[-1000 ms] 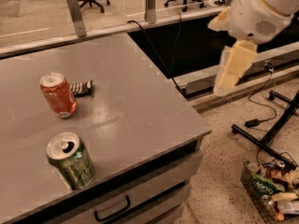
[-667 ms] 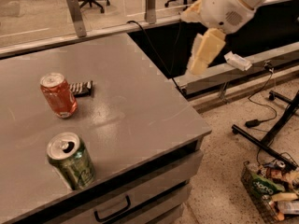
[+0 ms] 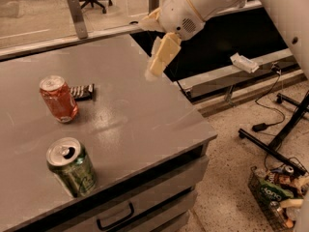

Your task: Knock coke can over

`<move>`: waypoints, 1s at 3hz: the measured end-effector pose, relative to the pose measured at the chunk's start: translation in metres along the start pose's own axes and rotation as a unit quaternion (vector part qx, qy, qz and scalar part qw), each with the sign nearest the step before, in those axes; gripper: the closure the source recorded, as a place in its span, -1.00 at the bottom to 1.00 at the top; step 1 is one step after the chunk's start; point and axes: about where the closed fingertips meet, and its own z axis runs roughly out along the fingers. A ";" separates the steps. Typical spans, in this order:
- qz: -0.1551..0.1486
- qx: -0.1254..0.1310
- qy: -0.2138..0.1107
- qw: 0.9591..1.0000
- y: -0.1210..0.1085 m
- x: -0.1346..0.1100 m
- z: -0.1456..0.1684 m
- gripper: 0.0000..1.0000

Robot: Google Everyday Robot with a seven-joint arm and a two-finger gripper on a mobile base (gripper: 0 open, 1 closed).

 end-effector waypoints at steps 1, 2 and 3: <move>0.000 0.000 0.000 1.000 0.000 0.000 0.000 -1.00; -0.022 -0.026 -0.050 0.998 0.004 -0.016 0.021 -1.00; -0.078 -0.072 -0.130 0.986 0.017 -0.059 0.062 -1.00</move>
Offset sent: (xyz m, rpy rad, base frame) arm -0.0184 0.0613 -0.0089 0.2329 0.0361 0.2377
